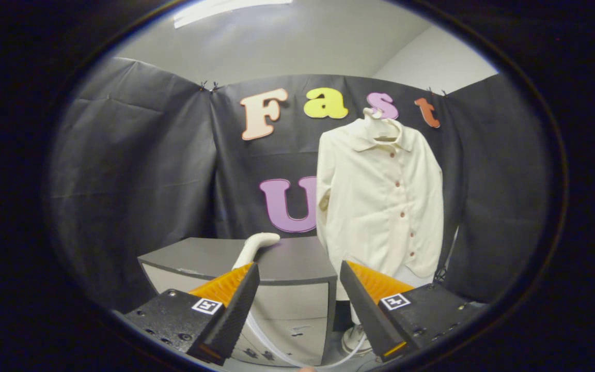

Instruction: Iron the clothes twice with a garment steamer, once on the left side and once on the right side.

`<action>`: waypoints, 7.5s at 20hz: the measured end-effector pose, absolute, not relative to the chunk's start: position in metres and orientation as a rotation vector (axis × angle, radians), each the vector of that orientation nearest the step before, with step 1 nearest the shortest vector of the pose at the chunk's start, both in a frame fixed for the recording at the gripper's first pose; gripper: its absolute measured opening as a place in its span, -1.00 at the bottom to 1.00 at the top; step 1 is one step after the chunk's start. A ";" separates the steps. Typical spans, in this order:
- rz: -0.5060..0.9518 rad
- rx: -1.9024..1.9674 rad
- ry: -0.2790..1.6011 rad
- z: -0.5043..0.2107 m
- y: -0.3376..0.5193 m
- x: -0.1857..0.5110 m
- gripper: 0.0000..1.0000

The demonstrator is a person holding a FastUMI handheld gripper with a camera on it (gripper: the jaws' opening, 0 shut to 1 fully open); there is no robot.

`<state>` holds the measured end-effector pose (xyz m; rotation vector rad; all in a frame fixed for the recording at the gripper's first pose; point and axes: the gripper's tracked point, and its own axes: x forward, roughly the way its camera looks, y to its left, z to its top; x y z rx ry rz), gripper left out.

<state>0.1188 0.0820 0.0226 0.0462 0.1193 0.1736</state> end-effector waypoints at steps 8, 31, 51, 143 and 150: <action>0.249 0.019 0.367 -0.019 0.166 0.229 0.92; 0.372 -0.078 0.723 -0.108 0.263 0.322 -0.04; 0.452 0.122 0.127 0.084 0.165 0.261 -0.23; 0.076 0.187 0.093 0.102 -0.191 0.440 -0.20; 0.024 0.241 0.086 0.100 -0.210 0.472 -0.20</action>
